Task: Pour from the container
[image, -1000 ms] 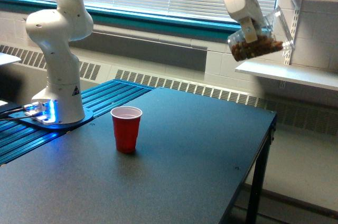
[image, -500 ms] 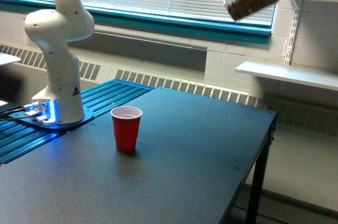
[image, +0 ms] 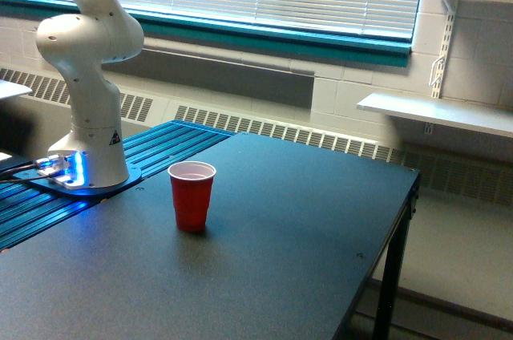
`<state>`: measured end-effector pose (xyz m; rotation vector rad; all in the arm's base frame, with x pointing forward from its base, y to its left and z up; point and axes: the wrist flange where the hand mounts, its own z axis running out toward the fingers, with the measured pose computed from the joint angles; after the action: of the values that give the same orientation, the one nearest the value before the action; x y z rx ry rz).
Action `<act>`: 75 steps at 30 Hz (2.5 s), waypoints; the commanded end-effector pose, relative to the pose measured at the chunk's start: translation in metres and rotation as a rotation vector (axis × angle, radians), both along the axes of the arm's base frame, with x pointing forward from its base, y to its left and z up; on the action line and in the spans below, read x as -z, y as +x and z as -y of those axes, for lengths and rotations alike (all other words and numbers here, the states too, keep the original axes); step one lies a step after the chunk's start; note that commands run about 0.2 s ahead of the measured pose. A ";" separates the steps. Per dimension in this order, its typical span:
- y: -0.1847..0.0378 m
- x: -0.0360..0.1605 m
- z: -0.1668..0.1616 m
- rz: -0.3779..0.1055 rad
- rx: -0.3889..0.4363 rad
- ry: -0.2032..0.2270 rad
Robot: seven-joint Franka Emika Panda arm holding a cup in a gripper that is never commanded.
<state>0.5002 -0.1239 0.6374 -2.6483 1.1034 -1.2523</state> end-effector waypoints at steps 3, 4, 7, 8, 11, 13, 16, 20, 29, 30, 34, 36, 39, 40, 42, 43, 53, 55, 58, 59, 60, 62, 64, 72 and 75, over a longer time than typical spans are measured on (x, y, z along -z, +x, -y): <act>-0.022 0.019 0.010 -0.024 0.012 -0.015; -0.025 0.022 0.011 -0.026 0.014 -0.013; -0.033 0.029 0.014 -0.039 0.017 -0.015; -0.036 0.031 0.014 -0.043 0.017 -0.019; -0.044 0.038 0.017 -0.051 0.025 -0.010; -0.050 0.043 0.018 -0.055 0.028 -0.010; -0.058 0.048 0.020 -0.063 0.031 -0.022; -0.071 0.056 0.023 -0.075 0.030 -0.027; -0.106 0.075 0.028 -0.120 0.031 -0.053; -0.110 0.078 0.028 -0.129 0.031 -0.058; -0.123 0.088 0.028 -0.163 0.038 -0.066; -0.129 0.095 0.027 -0.176 0.042 -0.063; -0.139 0.104 0.025 -0.199 0.041 -0.059; -0.141 0.106 0.024 -0.205 0.040 -0.060; -0.146 0.111 0.022 -0.222 0.034 -0.063; -0.149 0.115 0.021 -0.229 0.033 -0.061; -0.169 0.137 0.007 -0.288 0.005 -0.065; -0.172 0.140 0.003 -0.300 -0.004 -0.068; -0.176 0.144 -0.002 -0.310 -0.014 -0.072; -0.178 0.146 -0.004 -0.312 -0.013 -0.070; -0.179 0.147 -0.005 -0.316 -0.013 -0.068; -0.182 0.149 -0.008 -0.323 -0.022 -0.069; -0.184 0.151 -0.012 -0.326 -0.024 -0.072; -0.195 0.162 -0.024 -0.364 -0.032 -0.061; -0.199 0.168 -0.029 -0.380 -0.032 -0.057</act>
<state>0.3058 -0.1046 0.4749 -2.9914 1.0975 -0.8366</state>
